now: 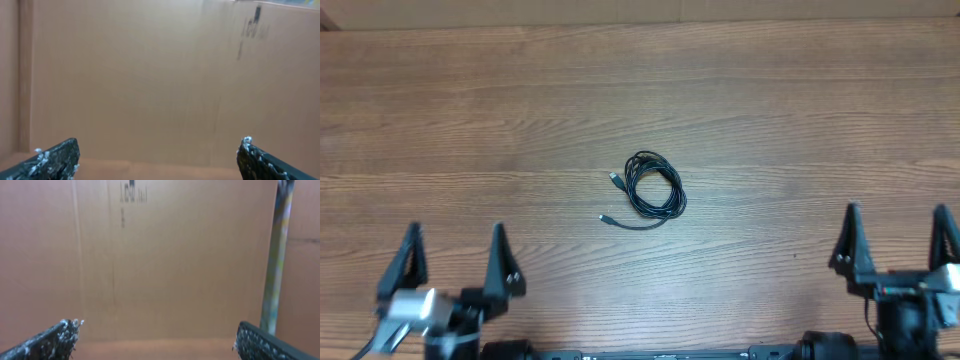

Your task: Untangle cables

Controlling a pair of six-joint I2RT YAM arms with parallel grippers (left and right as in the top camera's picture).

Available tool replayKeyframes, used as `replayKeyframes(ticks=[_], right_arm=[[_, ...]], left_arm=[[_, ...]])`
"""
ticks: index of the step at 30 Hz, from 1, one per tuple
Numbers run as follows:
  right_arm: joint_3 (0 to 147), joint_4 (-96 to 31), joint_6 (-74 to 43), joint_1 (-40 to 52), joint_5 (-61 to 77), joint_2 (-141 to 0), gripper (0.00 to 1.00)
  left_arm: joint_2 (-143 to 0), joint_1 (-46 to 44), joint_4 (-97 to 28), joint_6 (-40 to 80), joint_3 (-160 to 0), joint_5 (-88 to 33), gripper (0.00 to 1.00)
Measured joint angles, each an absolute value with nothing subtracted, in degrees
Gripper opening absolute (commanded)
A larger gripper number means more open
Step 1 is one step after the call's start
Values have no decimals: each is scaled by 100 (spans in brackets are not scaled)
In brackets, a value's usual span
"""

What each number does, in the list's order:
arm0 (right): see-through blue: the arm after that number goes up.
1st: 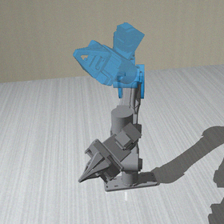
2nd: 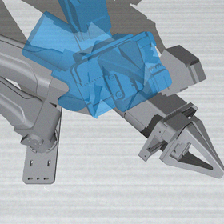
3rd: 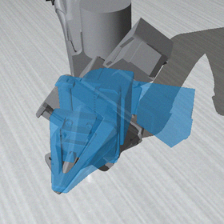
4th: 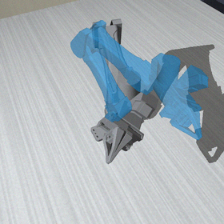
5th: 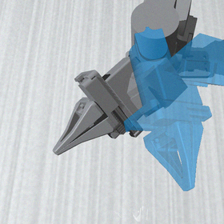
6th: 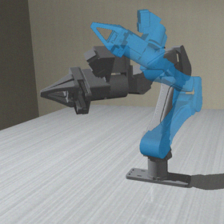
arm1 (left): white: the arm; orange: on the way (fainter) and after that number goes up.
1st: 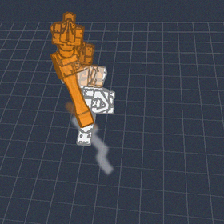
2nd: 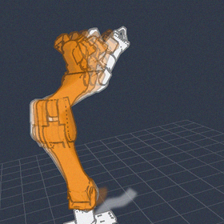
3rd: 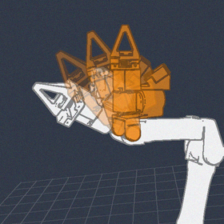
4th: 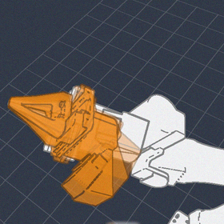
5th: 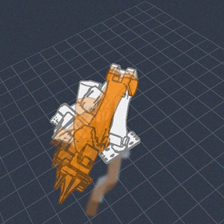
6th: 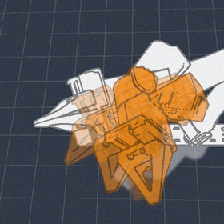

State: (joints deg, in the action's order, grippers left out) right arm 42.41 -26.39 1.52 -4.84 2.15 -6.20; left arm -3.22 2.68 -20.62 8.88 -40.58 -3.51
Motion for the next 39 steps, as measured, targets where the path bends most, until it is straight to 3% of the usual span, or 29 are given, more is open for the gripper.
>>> replayKeyframes(ticks=[12,18,28,32,33,34,39], right_arm=[[7568,-6224,148,-484,650,-1957,100],[8475,-6875,150,-484,1131,-2047,100],[8705,-7323,148,-484,2106,-2047,100],[8707,-6954,191,-484,2309,-2047,69],[8709,-6849,178,-484,2344,-2047,69],[8711,-6772,154,-484,2375,-2047,100],[8711,-6584,148,-484,2458,-2047,100]], left_arm=[[-2488,268,-4923,958,-7048,-812,100],[-3415,268,-5492,1020,-8315,-2014,100],[-3402,268,-5575,1041,-8479,-2952,100],[-3402,268,-5583,1039,-8479,-3199,99],[-3402,268,-5590,1039,-8479,-3240,100],[-3402,268,-5603,1039,-8479,-3267,100],[-3402,268,-5640,1041,-8479,-3280,100]])
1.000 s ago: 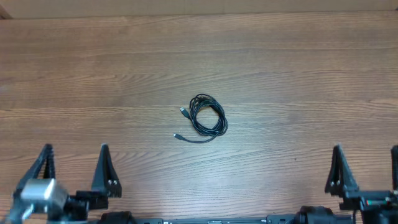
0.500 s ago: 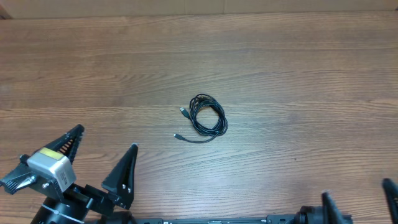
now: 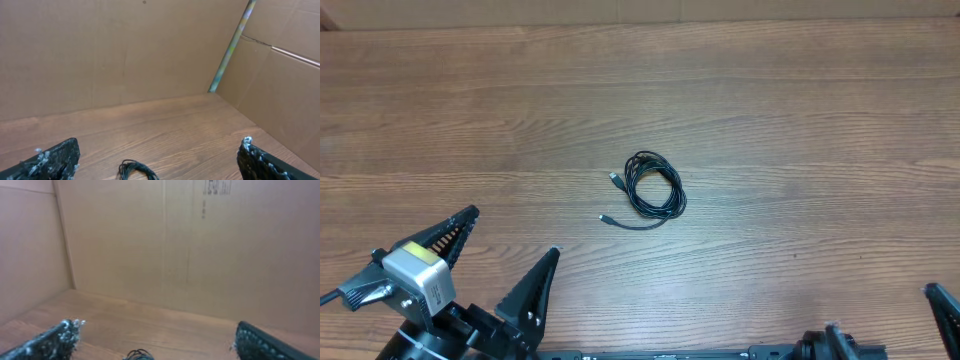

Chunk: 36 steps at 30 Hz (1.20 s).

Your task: Untangle cables

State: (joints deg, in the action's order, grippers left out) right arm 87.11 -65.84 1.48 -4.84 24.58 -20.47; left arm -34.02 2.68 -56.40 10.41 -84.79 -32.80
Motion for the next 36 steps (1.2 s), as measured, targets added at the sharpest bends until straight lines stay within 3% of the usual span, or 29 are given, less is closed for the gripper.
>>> replayKeyframes(ticks=[16,23,36], right_arm=[[8123,-6394,-1094,-484,1459,-2338,100],[8062,-6390,-1911,-484,1435,-3680,100],[8016,-6617,-2246,-360,2392,-6573,100]], left_arm=[[-3404,268,-5922,1232,-7498,-2383,100],[-3590,268,-5905,1540,-6831,-2379,100],[-3859,268,-4899,1662,-6783,-4101,100]])
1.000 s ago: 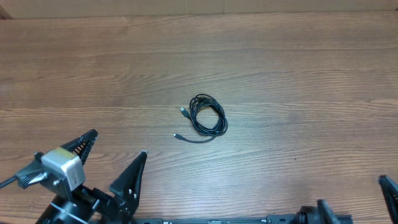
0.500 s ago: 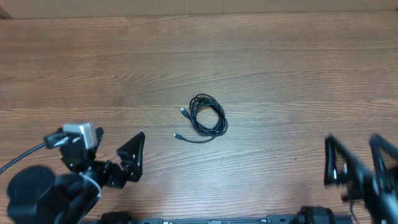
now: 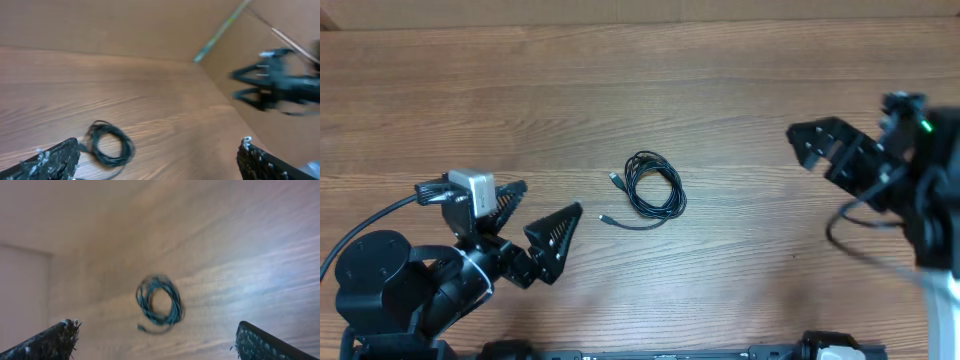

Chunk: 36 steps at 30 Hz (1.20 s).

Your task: Untangle cables

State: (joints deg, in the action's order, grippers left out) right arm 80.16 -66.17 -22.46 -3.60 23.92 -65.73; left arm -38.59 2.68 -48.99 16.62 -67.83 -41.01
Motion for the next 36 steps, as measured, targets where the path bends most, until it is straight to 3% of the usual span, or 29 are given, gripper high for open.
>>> replayKeyframes(ticks=[5,14,36], right_arm=[[8014,-6908,-1531,252,2561,-7651,100],[8007,-6875,923,1791,2803,-9273,100],[8005,-5004,899,2008,2541,-10278,100]], left_arm=[[-3859,268,-4772,1739,-6783,-4416,100],[-3859,268,-4493,1809,-6783,-4742,100],[-3859,268,-4368,1809,-6783,-4847,100]])
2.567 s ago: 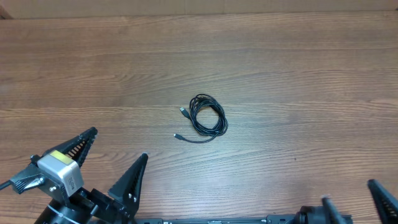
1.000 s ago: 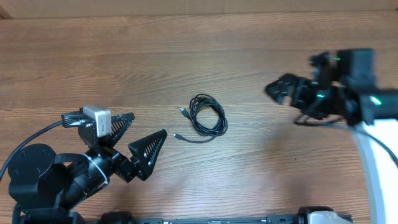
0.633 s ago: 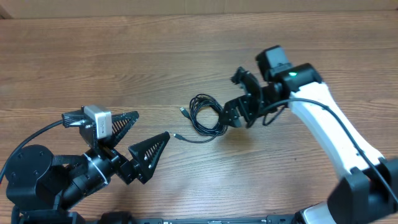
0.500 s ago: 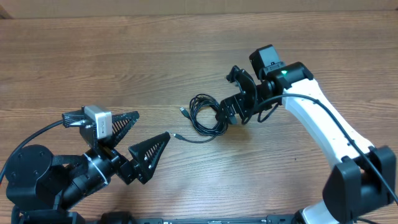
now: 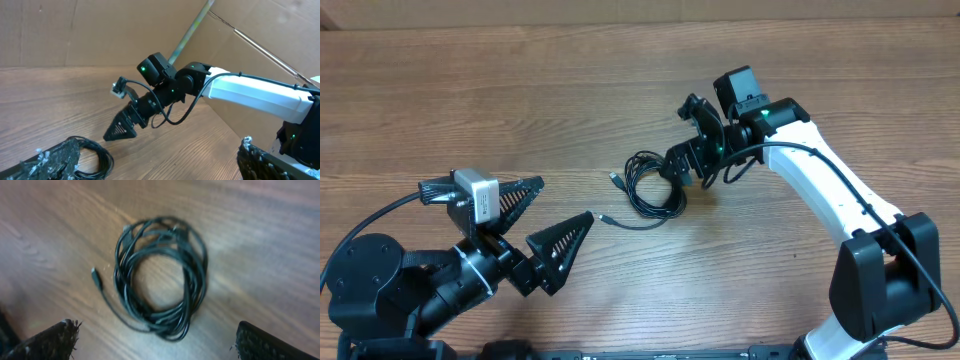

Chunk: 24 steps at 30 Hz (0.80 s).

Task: Untangle cables
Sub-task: 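Lower the right gripper onto the black cable coil and close on it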

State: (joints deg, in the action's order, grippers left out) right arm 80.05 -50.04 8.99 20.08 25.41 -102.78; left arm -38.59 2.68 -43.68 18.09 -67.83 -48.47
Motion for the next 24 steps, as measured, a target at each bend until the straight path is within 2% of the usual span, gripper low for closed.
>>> replayKeyframes(ticks=[24], right_arm=[[6525,-3393,545,2008,2351,-10283,100]], left_arm=[[-3859,268,-4362,1809,-6783,-4847,100]])
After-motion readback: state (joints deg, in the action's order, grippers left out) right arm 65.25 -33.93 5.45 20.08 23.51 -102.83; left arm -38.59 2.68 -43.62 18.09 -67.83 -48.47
